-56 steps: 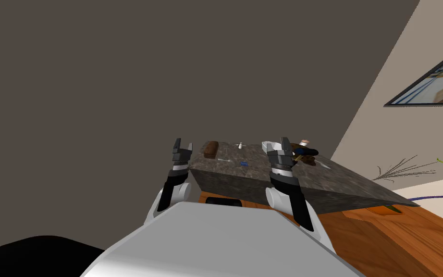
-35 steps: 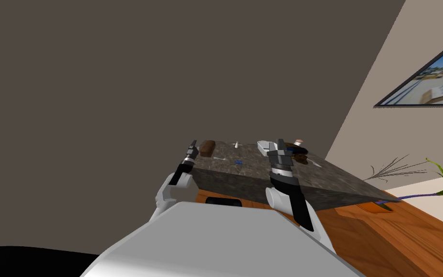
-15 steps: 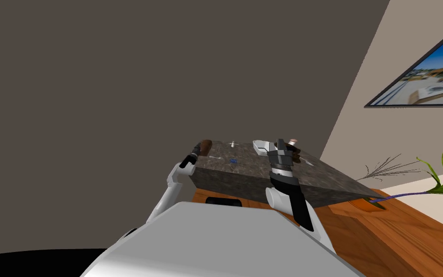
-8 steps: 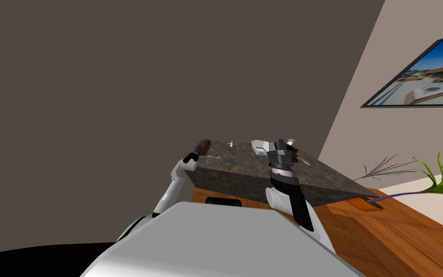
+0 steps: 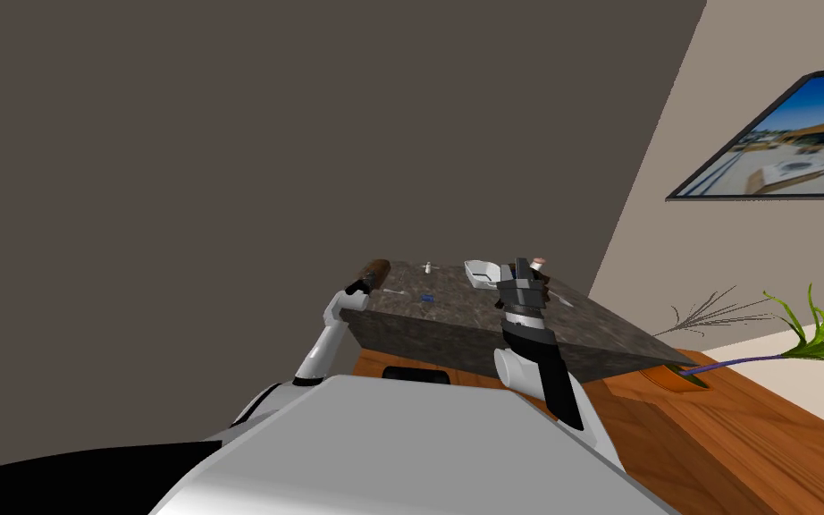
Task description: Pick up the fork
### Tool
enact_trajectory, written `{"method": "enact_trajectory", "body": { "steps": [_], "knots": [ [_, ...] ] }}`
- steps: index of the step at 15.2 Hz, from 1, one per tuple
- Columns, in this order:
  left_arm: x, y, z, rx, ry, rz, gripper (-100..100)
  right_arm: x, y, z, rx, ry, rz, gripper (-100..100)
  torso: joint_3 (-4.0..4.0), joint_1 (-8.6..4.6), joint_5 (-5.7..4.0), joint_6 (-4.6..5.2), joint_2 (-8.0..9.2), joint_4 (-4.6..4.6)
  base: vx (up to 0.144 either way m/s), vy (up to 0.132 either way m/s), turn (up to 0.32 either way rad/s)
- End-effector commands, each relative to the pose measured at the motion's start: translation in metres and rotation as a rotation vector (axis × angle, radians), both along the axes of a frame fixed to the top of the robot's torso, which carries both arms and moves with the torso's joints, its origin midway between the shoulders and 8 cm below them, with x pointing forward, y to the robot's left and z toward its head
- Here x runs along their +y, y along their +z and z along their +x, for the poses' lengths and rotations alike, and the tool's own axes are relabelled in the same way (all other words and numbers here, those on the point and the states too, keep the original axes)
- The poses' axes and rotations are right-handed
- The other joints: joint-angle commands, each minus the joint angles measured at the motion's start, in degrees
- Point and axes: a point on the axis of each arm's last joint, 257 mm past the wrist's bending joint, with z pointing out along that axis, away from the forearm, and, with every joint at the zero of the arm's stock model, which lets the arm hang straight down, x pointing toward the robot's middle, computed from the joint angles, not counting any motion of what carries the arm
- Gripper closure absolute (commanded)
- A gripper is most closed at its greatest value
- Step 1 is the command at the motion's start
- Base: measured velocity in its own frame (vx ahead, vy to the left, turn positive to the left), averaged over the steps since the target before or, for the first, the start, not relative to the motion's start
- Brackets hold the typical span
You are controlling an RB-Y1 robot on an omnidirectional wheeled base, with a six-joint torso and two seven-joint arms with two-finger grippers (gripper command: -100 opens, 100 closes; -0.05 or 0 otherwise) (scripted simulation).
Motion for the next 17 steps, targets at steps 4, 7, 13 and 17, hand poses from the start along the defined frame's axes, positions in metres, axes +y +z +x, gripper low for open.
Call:
{"method": "enact_trajectory", "body": {
  "steps": [4,7,13,17],
  "knots": [
    [0.001,-0.021,0.004,0.112,0.012,0.003,-100,0.000,0.000,0.000,0.000,0.000,0.000,0,0.00,0.03,0.00,0.00,-0.01,0.00,-0.003,-0.046,0.002],
    [0.001,-0.032,0.005,0.177,0.018,0.004,-100,0.000,0.000,0.000,0.000,0.000,0.000,0,-0.01,0.02,0.00,0.00,-0.02,0.00,0.000,-0.047,0.001],
    [-0.001,-0.051,0.004,0.302,0.026,0.003,-100,0.000,0.000,0.000,0.000,0.000,0.000,0,-0.01,0.05,0.00,0.00,-0.03,0.00,-0.001,-0.040,0.001],
    [-0.003,-0.060,0.001,0.366,0.028,0.001,-100,0.000,0.000,0.000,0.000,0.000,0.000,0,-0.02,0.04,0.00,-0.01,-0.04,-0.01,0.004,-0.036,0.001]
  ]
}}
